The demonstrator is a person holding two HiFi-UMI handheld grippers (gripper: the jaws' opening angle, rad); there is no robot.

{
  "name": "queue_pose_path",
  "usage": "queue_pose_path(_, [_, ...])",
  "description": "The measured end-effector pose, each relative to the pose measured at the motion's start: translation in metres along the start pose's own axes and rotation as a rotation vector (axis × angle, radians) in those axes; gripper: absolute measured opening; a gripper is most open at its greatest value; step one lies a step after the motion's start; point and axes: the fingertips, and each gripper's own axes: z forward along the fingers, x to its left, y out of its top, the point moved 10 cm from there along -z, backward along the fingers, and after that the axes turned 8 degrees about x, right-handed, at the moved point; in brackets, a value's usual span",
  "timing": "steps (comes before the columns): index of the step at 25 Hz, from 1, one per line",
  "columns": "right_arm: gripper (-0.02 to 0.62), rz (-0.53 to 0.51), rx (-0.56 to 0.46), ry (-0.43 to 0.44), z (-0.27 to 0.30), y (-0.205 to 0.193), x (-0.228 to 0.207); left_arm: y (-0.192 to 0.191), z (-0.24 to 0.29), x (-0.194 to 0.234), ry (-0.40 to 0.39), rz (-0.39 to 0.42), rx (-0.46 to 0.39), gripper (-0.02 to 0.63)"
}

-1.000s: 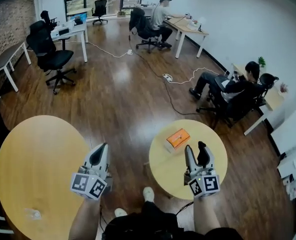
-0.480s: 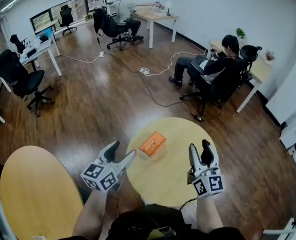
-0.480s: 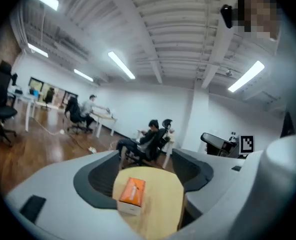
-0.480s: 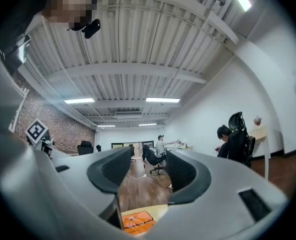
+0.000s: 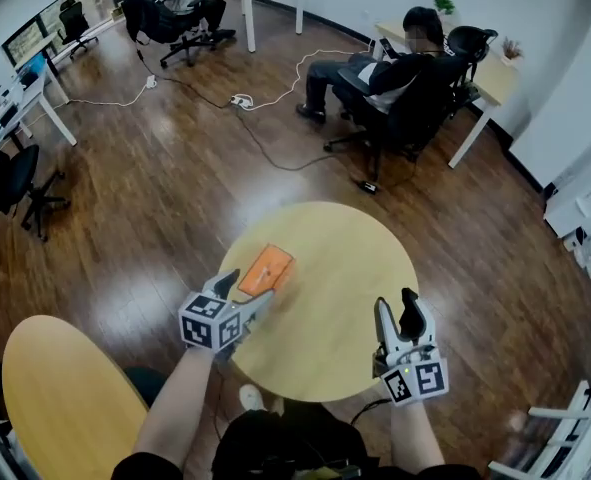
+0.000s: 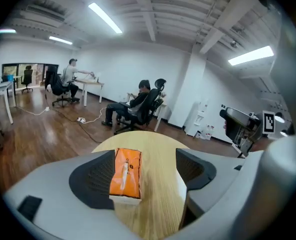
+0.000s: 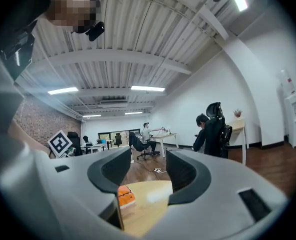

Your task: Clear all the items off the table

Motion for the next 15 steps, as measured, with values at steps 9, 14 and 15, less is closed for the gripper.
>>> queue_pose_path(9, [0.229, 0.093, 0.105, -0.068, -0.006, -0.038, -0.012, -0.015, 0.074, 0.037, 0.081, 0.027, 0.243, 0.477])
queue_pose_path(14, [0.229, 0.123, 0.131, -0.101, -0.004, -0.054, -0.023, -0.027, 0.115, 0.049, 0.093, 0.056, 0.364, 0.495])
queue_pose_path(15, [0.229, 0.125, 0.135, -0.107, -0.004, -0.056, -0.026, -0.031, 0.120, 0.051, 0.093, 0.052, 0.380, 0.495])
